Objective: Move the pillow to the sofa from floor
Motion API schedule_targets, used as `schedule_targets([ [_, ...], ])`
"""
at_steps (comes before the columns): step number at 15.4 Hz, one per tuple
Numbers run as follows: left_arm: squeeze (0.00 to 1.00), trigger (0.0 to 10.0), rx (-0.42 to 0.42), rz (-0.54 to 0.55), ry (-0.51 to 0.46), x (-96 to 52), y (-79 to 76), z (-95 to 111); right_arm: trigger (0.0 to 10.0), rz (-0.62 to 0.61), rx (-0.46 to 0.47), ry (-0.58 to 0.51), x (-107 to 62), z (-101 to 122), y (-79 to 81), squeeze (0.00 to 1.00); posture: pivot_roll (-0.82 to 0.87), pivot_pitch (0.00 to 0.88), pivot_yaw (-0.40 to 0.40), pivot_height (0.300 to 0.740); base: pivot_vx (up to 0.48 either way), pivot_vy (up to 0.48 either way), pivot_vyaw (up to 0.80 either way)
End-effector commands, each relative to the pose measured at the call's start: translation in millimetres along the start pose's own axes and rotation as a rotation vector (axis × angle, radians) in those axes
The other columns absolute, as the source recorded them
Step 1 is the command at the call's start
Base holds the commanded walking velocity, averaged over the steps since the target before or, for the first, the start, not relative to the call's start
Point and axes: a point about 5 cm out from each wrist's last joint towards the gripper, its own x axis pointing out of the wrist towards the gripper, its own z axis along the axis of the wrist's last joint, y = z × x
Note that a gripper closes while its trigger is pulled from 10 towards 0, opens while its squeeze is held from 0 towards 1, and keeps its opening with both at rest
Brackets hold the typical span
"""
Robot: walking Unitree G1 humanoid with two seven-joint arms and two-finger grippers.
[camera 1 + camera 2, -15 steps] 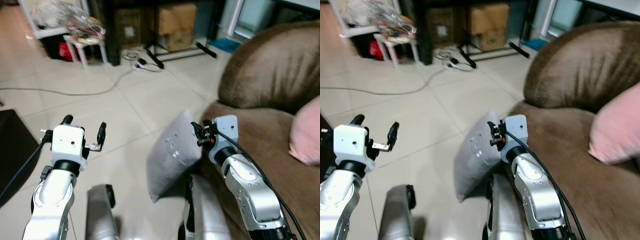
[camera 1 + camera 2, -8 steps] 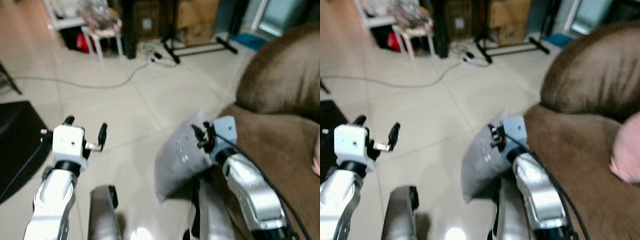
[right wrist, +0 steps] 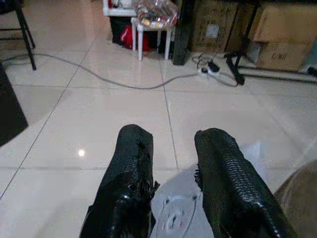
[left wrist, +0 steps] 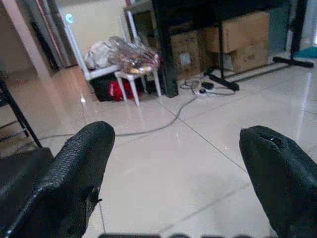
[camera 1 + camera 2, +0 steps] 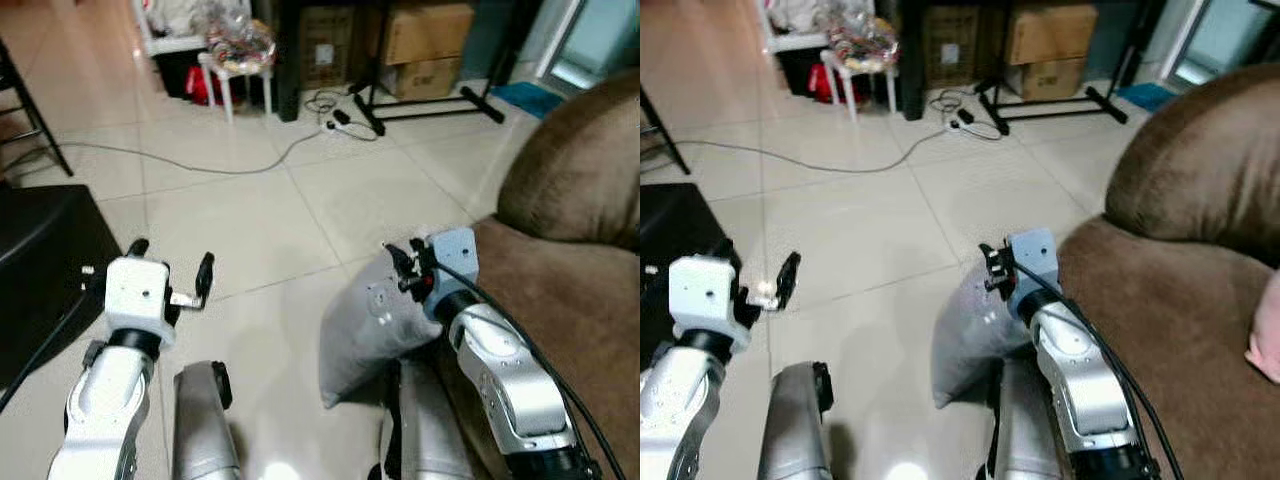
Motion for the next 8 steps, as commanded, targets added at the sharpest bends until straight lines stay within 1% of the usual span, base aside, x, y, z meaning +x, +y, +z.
schedule_targets([
  [1, 0.00, 10.0, 0.010, -0.022, -0.004, -0.6, -3.7, 2.5, 10.0, 0.000, 0.013, 0.019, 0.7, -1.2, -5.6, 0.72, -0.05, 0.000, -0.040, 0.456, 0.000, 0.000, 0.00],
  [2, 0.00, 10.0, 0.010, -0.040, 0.003, -1.9, -5.3, 1.6, 10.0, 0.010, 0.008, 0.054, 3.6, -5.5, -6.7, 1.00, -0.05, 0.000, -0.040, 0.456, 0.000, 0.000, 0.00],
  [3, 0.00, 10.0, 0.013, -0.065, 0.012, -2.9, -7.2, 0.5, 10.0, 0.011, 0.008, 0.092, 7.5, -11.2, -8.2, 1.00, -0.05, 0.000, -0.040, 0.456, 0.000, 0.000, 0.00],
  [4, 0.00, 10.0, 0.025, -0.112, 0.023, -2.3, -9.9, -0.9, 10.0, -0.025, 0.048, 0.173, 15.1, -25.0, -13.3, 1.00, -0.05, 0.000, -0.038, 0.456, 0.000, 0.000, 0.00],
  [5, 0.00, 10.0, 0.045, -0.155, 0.033, -1.1, -10.9, -1.9, 10.0, -0.052, 0.080, 0.225, 21.2, -36.0, -16.7, 1.00, -0.04, 0.000, -0.029, 0.456, 0.000, 0.000, 0.00],
  [7, 0.00, 10.0, 0.049, -0.232, 0.060, 0.0, -11.2, -3.3, 10.0, -0.092, 0.058, 0.282, 30.4, -51.4, -20.3, 1.00, -0.05, 0.000, -0.011, 0.456, 0.000, 0.000, 0.00],
  [8, 0.00, 10.0, 0.050, -0.253, 0.064, -0.3, -11.6, -3.4, 10.0, -0.105, 0.060, 0.295, 32.4, -54.9, -21.3, 1.00, -0.05, 0.000, -0.005, 0.456, 0.000, 0.000, 0.00],
])
